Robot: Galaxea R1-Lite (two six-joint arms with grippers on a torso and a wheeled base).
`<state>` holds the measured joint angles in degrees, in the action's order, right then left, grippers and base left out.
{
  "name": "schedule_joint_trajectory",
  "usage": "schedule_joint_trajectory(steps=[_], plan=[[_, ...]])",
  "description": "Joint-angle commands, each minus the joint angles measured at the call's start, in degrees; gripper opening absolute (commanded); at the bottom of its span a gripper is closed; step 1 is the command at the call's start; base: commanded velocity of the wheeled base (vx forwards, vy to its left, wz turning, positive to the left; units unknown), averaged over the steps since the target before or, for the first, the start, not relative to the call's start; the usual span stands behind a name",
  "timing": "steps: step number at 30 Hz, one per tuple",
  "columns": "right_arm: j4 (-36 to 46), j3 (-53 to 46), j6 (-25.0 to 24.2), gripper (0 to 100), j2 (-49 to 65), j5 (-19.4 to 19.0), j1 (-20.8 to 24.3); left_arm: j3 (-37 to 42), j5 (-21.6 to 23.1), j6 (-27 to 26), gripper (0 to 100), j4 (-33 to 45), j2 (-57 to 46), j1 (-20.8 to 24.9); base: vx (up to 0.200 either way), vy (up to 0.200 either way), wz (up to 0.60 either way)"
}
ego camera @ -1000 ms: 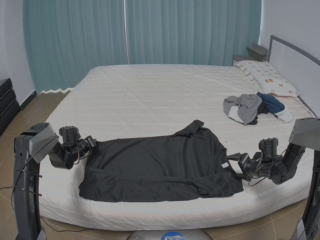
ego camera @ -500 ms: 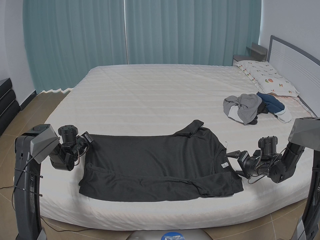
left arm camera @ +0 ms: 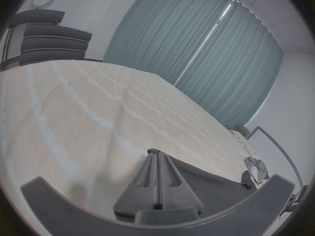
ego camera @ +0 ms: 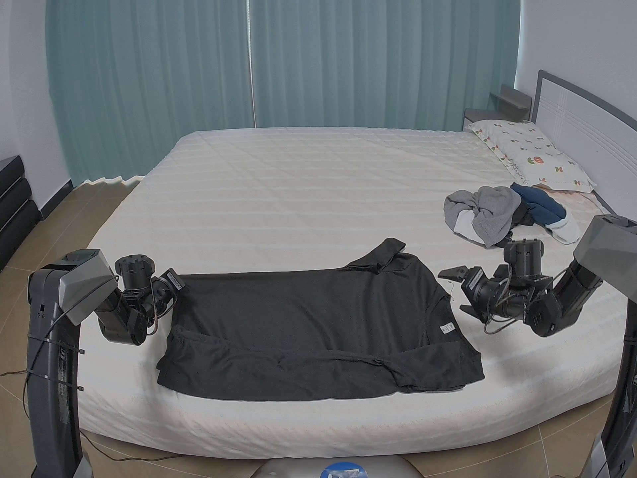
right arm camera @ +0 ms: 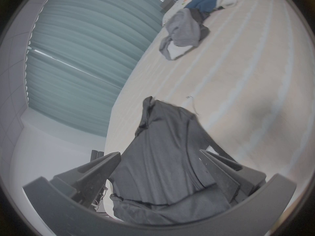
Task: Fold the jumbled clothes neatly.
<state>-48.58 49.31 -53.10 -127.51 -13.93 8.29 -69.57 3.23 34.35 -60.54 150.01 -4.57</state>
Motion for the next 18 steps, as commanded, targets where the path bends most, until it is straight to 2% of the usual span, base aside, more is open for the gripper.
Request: schedule_joint_trajectory(steps=[1, 7, 10, 18], plan=[[11.05, 17.13, 4.94, 100, -5.82, 2.07, 1.73, 2.42, 0.37, 2.56, 0, -0.02, -1.38, 0.0, 0.0, 0.0, 0.0], [20.45, 30.32, 17.42, 100, -14.17, 7.87, 1.64, 3.57, 0.72, 3.97, 0, -0.02, -2.0, -0.09, 0.0, 0.0, 0.0], [21.95, 35.42, 20.93, 100, -17.24, 7.87, 1.73, 3.83, 0.72, 3.97, 0, -0.02, -1.91, -0.09, 0.0, 0.0, 0.0], [22.3, 44.56, 24.45, 100, -22.43, 7.17, 2.08, 4.53, 0.72, 4.06, 0, -0.02, -2.0, -0.44, 0.0, 0.0, 0.0]])
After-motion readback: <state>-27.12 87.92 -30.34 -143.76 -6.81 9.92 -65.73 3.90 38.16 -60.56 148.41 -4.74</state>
